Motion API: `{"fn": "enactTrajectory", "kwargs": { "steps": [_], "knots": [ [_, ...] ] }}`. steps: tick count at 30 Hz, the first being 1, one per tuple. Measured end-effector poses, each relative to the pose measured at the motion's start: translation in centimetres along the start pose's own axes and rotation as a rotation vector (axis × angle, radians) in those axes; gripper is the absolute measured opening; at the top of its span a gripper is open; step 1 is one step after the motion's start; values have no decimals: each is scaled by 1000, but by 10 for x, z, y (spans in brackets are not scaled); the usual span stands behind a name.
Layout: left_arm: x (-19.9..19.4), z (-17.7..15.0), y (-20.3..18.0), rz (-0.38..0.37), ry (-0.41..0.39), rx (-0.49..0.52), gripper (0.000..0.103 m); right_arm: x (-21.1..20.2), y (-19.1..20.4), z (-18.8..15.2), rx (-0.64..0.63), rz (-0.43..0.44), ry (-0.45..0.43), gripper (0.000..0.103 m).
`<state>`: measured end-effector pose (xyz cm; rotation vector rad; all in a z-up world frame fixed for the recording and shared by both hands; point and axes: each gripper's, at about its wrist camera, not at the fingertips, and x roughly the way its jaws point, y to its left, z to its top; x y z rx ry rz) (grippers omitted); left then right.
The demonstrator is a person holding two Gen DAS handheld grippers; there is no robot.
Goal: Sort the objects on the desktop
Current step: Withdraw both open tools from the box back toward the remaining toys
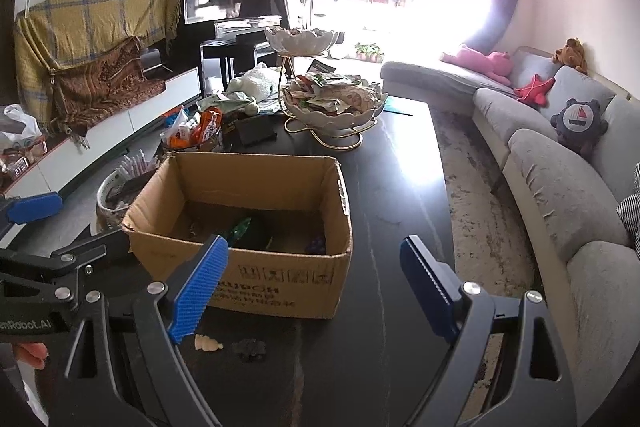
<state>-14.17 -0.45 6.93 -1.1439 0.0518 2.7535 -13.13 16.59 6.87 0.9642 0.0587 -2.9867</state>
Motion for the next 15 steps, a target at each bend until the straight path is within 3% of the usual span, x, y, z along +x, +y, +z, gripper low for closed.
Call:
{"fn": "enactTrajectory", "kwargs": {
  "steps": [15],
  "knots": [
    [-13, -23, -6, 13, 28, -7, 101, -19, -1, -19, 0, -8, 8, 86]
  ]
}}
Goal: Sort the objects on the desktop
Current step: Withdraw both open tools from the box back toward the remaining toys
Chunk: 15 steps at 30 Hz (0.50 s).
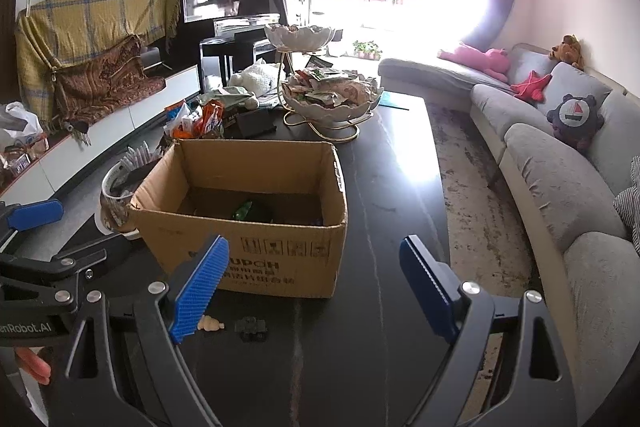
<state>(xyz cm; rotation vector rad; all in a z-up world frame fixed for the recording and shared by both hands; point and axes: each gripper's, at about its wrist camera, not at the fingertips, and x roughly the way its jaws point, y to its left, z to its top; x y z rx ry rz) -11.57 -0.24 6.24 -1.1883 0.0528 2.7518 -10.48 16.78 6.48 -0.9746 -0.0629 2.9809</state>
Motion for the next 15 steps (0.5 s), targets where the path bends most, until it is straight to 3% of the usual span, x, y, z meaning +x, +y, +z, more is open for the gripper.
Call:
{"fn": "enactTrajectory", "kwargs": {
  "steps": [15],
  "knots": [
    [-9, -34, -10, -2, -31, 27, 101, -11, -4, -27, 28, 19, 32, 85]
  ]
}}
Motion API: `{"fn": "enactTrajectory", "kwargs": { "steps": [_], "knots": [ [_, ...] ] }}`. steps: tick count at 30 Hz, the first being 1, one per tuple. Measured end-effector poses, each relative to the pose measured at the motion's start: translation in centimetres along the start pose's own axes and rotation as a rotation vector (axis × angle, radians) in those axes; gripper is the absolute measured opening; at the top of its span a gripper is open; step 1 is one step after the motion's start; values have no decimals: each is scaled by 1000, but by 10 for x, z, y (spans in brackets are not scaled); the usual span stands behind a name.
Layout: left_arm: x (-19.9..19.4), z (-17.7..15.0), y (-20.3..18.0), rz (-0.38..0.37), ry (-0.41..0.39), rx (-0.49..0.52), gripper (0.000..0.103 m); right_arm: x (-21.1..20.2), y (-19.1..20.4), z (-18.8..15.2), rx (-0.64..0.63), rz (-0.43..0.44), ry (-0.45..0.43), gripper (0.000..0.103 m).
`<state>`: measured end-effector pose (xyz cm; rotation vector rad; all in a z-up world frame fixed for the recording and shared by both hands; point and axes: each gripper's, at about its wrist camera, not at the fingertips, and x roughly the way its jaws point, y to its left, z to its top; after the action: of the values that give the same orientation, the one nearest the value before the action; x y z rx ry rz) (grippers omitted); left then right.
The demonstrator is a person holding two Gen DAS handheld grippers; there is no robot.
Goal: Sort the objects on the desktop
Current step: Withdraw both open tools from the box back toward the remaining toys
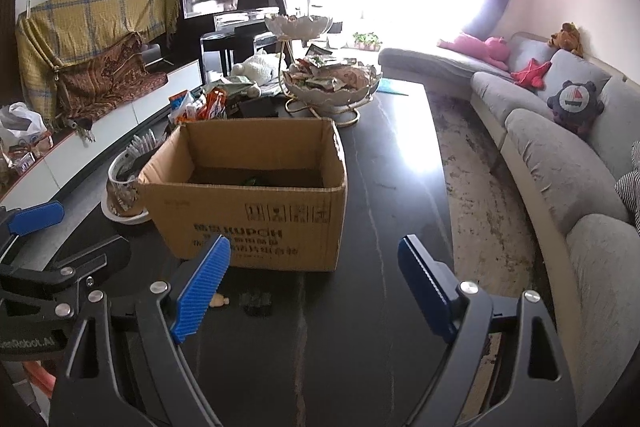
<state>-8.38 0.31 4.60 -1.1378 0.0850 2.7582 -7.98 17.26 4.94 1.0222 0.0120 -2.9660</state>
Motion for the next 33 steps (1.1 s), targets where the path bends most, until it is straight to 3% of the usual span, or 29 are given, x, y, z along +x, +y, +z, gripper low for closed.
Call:
{"fn": "enactTrajectory", "kwargs": {
  "steps": [6, 14, 23, 33],
  "knots": [
    [8, -10, 4, -55, 64, -27, 101, 4, 2, -11, -17, -1, 28, 85],
    [10, -17, -1, -21, 81, 17, 101, 4, 9, -12, -39, -10, 22, 84],
    [21, -22, 6, -46, 125, -56, 101, 9, 12, -13, -42, -19, 23, 84],
    [34, -32, 10, -34, 153, -44, 99, 24, 17, -22, -40, -7, 57, 84]
  ]
}}
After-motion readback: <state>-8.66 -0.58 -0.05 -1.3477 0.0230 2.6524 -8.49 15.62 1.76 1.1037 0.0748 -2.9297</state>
